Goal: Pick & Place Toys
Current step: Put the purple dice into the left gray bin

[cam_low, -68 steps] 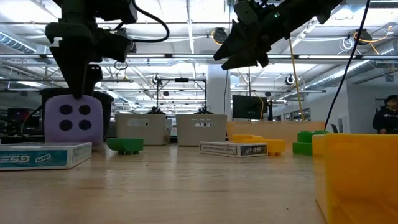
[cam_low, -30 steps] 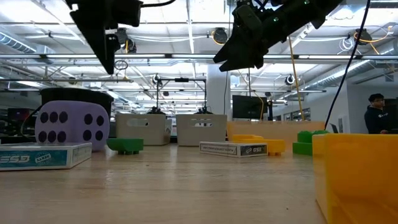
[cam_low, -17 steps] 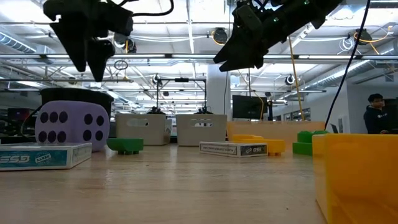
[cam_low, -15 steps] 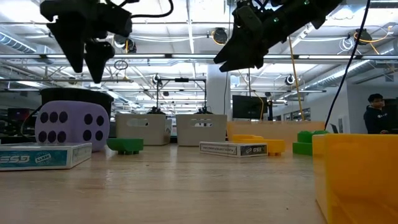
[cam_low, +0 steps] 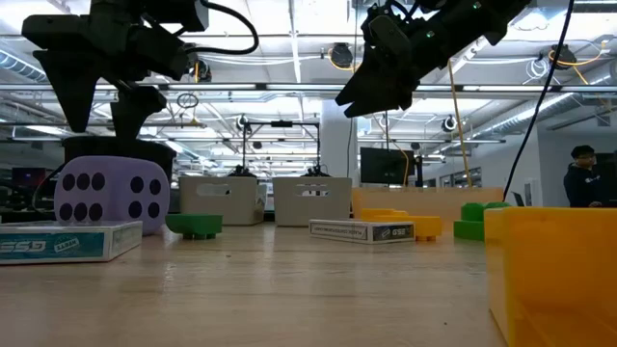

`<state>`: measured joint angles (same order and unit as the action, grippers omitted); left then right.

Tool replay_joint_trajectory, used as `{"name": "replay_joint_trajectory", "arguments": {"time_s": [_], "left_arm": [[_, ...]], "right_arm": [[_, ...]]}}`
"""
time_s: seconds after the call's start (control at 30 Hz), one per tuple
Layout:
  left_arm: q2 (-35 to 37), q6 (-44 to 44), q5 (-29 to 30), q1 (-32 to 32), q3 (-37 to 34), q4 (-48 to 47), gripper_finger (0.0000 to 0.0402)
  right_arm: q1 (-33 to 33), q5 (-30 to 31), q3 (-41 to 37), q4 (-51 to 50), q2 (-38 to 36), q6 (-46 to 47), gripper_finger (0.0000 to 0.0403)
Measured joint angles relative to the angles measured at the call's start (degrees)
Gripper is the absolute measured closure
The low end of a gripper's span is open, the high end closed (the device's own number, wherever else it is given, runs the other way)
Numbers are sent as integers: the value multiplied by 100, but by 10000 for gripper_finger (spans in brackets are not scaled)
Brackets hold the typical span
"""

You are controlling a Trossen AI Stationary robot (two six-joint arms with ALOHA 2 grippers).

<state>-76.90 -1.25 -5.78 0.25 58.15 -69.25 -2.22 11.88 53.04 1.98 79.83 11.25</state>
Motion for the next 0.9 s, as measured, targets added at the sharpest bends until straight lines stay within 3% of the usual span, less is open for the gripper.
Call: {"name": "replay_joint_trajectory", "arguments": {"time_s": [0.3,0.67,0.9], "left_arm": [[0,-221,90,-41,0,663,2],[0,-260,467,-44,0,679,2],[0,-473,323,-172,0,677,2]], "right_arm": [[-4,4,0,-14,0,2,161],[-9,33,0,-14,0,-1,161],[-52,30,0,-14,0,2,161]]}}
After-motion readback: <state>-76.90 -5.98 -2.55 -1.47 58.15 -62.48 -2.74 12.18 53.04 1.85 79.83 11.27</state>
